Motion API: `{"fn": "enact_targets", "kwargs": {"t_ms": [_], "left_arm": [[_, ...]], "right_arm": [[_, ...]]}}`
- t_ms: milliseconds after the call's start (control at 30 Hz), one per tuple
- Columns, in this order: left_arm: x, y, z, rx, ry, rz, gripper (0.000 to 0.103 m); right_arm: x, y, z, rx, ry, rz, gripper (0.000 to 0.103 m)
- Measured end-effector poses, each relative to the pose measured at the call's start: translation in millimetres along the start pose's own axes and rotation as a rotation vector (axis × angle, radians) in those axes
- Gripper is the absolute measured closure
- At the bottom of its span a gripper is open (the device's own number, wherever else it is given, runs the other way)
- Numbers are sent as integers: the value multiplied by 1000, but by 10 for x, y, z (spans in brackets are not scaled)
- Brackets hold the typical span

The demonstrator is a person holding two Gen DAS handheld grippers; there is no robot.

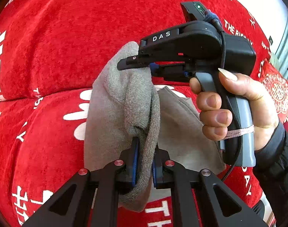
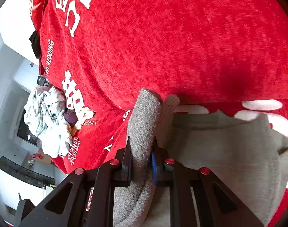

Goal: Fold small clothes

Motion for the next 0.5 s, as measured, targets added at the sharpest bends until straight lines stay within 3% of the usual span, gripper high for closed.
{"fn": "enact_targets", "kwargs": {"t_ms": [267, 500], "left_arm": [[-48, -363, 175, -51, 34, 75, 90], [-53, -559, 263, -50, 46, 97, 90]], "right_arm": [[32, -211, -262, -7, -26, 9, 86], [73, -394, -499, -2, -45, 16, 86]]}}
Point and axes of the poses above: each gripper's, at about its wrist camera, not at the fingertips, and z roughly the way its jaws point, y to its left, x to its underside, the point moved 3 cm from there along z, roughly the way its jaws point, and after that the axes turned 5 degrees about -x, right-handed, at the moved point
